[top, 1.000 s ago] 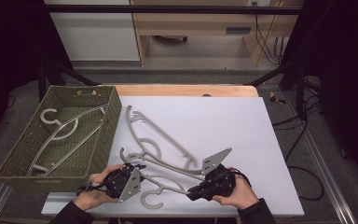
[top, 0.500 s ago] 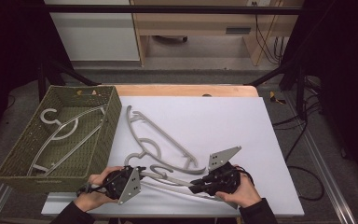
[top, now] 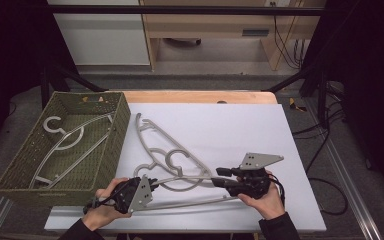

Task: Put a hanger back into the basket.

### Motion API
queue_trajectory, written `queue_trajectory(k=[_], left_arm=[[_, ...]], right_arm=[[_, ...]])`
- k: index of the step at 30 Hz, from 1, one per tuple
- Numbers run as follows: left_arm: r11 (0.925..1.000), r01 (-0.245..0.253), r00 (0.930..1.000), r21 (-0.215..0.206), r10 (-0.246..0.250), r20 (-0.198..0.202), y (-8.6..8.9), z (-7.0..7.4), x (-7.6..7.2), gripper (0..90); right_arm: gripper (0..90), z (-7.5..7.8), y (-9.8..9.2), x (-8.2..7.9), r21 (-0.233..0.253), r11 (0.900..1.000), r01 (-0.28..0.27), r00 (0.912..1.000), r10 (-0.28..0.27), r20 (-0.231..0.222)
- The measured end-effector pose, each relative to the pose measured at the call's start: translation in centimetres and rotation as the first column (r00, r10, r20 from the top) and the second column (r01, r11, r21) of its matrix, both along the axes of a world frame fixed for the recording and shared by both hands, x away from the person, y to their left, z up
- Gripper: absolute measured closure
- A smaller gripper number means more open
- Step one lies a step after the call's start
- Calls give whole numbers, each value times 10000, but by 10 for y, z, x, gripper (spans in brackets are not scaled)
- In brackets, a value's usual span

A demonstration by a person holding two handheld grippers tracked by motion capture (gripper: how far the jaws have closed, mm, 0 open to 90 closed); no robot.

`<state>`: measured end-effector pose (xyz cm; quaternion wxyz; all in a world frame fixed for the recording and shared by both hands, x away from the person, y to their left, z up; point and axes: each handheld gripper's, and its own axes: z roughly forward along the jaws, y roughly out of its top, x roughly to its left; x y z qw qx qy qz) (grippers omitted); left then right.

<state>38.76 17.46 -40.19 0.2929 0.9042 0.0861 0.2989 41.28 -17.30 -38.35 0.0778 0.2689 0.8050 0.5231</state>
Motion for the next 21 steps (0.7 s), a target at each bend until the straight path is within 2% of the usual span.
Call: queue_trajectory(k=[4, 7, 9, 10, 13, 21], left_arm=[[9954, -833, 9958, -477, 813, -414, 4, 3, 5, 813], [9873, -1343, 9899, -853, 1297, -578, 7, 5, 6, 813], [9817, -1630, 9855, -987, 1573, -631, 9, 7, 7, 813], [9808, -1718, 9840, -927, 1663, -647, 10, 10, 7, 813], [9711, -2060, 9776, -1208, 1988, -692, 14, 14, 7, 813], [9432, -2761, 9603, -1846, 2628, -936, 25, 29, 5, 813]], right_arm=[[437, 1, -11, 2, 347, 9960, 819, 9962, -828, 254], [391, 0, -18, 4, 351, 9894, 1412, 9894, -1422, 292], [336, 0, -23, 5, 508, 9841, 1699, 9847, -1716, 301], [317, 1, -26, 5, 581, 9812, 1840, 9817, -1864, 389], [225, 1, -34, 5, 747, 9717, 2241, 9724, -2281, 498], [112, -6, -56, 7, 233, 9493, 3135, 9468, -3143, 689]])
